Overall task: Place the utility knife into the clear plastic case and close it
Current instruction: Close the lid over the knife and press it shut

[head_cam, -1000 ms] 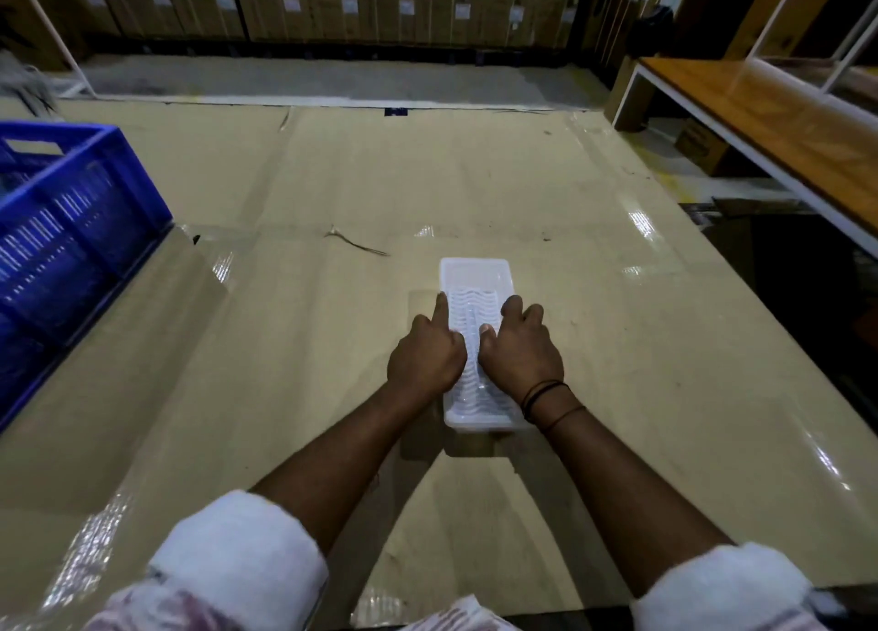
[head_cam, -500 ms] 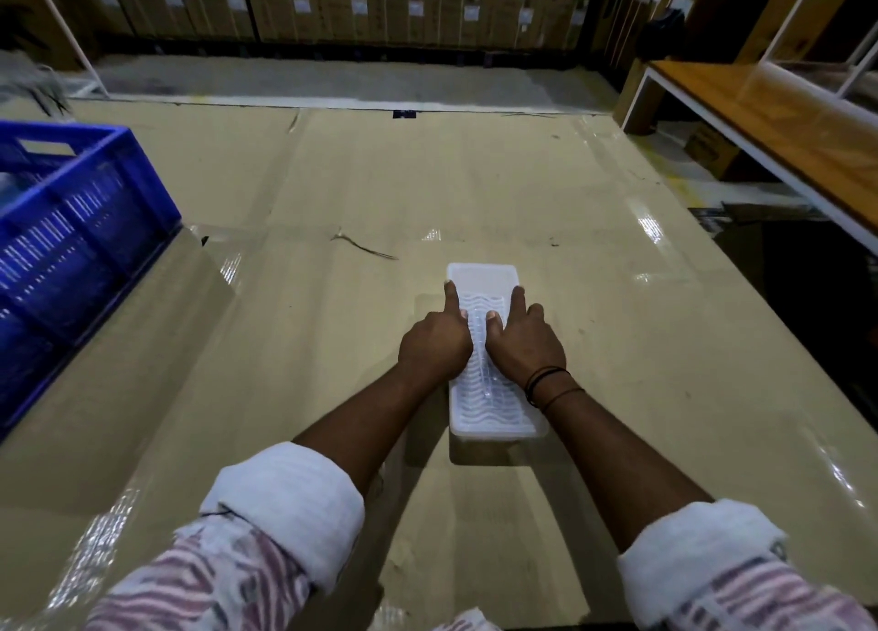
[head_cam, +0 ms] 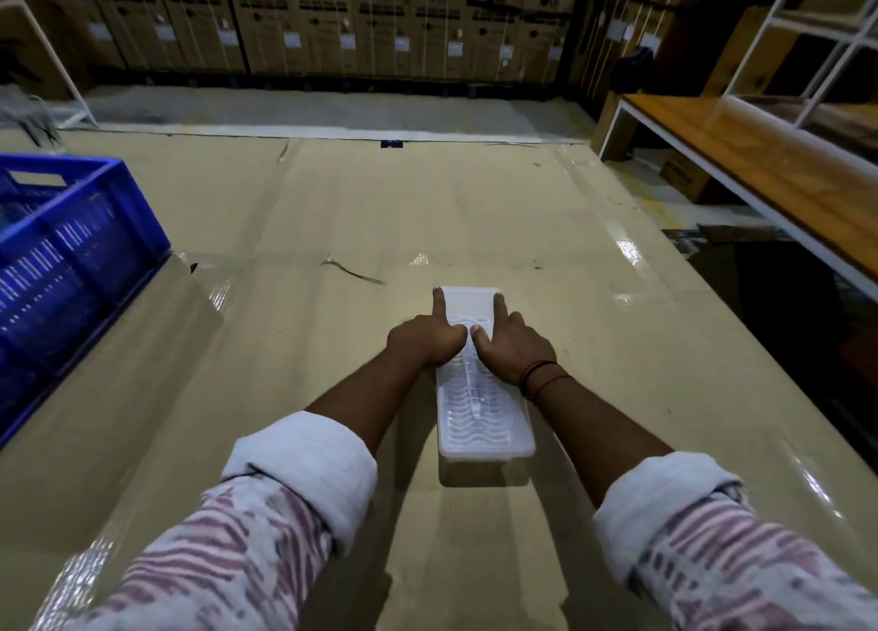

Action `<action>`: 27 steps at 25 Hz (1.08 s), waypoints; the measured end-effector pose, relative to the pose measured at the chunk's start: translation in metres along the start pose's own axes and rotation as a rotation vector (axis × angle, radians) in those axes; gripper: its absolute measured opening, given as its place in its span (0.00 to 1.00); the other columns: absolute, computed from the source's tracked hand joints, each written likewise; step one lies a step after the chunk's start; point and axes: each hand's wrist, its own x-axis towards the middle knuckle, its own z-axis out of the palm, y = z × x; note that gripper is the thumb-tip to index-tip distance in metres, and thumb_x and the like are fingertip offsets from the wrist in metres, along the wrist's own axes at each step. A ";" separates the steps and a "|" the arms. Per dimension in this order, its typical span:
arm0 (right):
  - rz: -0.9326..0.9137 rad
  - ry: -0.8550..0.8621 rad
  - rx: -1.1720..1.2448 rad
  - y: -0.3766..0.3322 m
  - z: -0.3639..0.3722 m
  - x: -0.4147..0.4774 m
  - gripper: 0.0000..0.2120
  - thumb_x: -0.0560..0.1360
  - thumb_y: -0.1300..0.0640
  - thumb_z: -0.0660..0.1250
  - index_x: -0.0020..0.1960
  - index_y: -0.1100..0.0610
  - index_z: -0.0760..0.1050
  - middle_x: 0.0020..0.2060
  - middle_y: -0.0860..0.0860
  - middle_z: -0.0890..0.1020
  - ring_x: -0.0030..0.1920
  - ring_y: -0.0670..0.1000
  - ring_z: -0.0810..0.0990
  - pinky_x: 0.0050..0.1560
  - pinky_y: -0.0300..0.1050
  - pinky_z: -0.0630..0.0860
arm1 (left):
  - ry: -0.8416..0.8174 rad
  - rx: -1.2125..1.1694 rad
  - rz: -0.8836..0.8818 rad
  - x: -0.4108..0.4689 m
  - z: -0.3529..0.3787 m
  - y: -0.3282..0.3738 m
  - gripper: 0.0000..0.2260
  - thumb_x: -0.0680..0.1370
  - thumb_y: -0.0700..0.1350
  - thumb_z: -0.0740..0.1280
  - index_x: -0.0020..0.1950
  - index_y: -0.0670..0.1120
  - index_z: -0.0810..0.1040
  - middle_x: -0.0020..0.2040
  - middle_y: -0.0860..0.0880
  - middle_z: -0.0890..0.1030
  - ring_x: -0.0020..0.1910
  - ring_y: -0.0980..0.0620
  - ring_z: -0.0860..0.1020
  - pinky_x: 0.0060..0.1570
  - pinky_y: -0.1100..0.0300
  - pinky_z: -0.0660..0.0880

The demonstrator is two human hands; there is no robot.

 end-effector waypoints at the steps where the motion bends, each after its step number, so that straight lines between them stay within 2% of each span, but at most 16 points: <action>1: -0.005 -0.014 -0.002 0.002 0.000 0.002 0.38 0.79 0.36 0.51 0.81 0.51 0.42 0.66 0.62 0.73 0.61 0.65 0.77 0.58 0.57 0.75 | -0.012 -0.004 0.008 0.002 -0.001 -0.002 0.39 0.80 0.60 0.53 0.84 0.51 0.35 0.65 0.37 0.81 0.61 0.38 0.80 0.57 0.49 0.73; 7: -0.015 0.007 0.001 0.006 0.001 0.009 0.39 0.77 0.34 0.52 0.81 0.50 0.44 0.57 0.62 0.82 0.54 0.63 0.82 0.44 0.50 0.70 | -0.018 0.001 0.024 0.006 -0.004 -0.004 0.39 0.79 0.60 0.53 0.84 0.51 0.36 0.66 0.37 0.80 0.61 0.39 0.80 0.52 0.51 0.71; 11: 0.018 -0.041 0.034 0.007 -0.003 0.012 0.40 0.77 0.33 0.52 0.81 0.49 0.42 0.58 0.64 0.82 0.54 0.64 0.82 0.46 0.50 0.71 | -0.073 0.014 0.007 0.007 -0.011 0.001 0.39 0.81 0.59 0.54 0.84 0.50 0.34 0.69 0.36 0.78 0.63 0.38 0.80 0.60 0.48 0.74; 14: 0.037 -0.096 0.041 0.002 -0.004 0.003 0.39 0.78 0.33 0.49 0.81 0.48 0.38 0.60 0.64 0.81 0.55 0.64 0.81 0.48 0.52 0.74 | -0.181 -0.075 -0.056 0.005 -0.016 0.013 0.40 0.83 0.55 0.54 0.80 0.48 0.26 0.68 0.34 0.78 0.61 0.37 0.81 0.62 0.46 0.79; 16: 0.071 -0.008 0.038 -0.002 0.001 -0.008 0.35 0.80 0.34 0.48 0.81 0.50 0.45 0.62 0.63 0.77 0.55 0.64 0.80 0.50 0.54 0.74 | -0.178 -0.103 -0.081 -0.002 -0.009 0.020 0.40 0.84 0.53 0.55 0.79 0.46 0.24 0.70 0.32 0.75 0.63 0.36 0.79 0.63 0.46 0.78; 18: 0.077 0.190 0.023 -0.006 0.007 -0.017 0.27 0.81 0.41 0.53 0.73 0.56 0.61 0.59 0.61 0.77 0.52 0.66 0.81 0.43 0.53 0.73 | -0.013 -0.005 -0.062 -0.011 0.013 0.017 0.37 0.85 0.50 0.55 0.82 0.43 0.30 0.73 0.31 0.71 0.66 0.35 0.77 0.59 0.48 0.74; 19: 0.064 0.271 0.016 -0.008 0.008 -0.020 0.22 0.81 0.45 0.56 0.68 0.58 0.65 0.56 0.60 0.77 0.49 0.66 0.81 0.40 0.52 0.72 | 0.086 -0.001 -0.061 -0.017 0.025 0.015 0.35 0.85 0.49 0.54 0.83 0.44 0.34 0.72 0.32 0.70 0.65 0.35 0.77 0.56 0.49 0.72; 22: 0.034 0.338 -0.028 -0.012 0.004 -0.025 0.15 0.80 0.52 0.59 0.61 0.59 0.70 0.51 0.60 0.79 0.45 0.65 0.81 0.38 0.51 0.71 | 0.235 -0.121 -0.076 -0.026 0.038 0.010 0.28 0.87 0.53 0.49 0.85 0.51 0.43 0.69 0.32 0.71 0.58 0.33 0.80 0.51 0.48 0.72; 27: -0.005 0.328 0.025 -0.010 0.006 -0.032 0.13 0.80 0.53 0.58 0.58 0.60 0.74 0.50 0.61 0.78 0.44 0.66 0.80 0.40 0.52 0.74 | 0.352 -0.137 -0.042 -0.023 0.043 0.008 0.26 0.87 0.53 0.49 0.85 0.52 0.50 0.61 0.34 0.78 0.55 0.34 0.81 0.54 0.45 0.77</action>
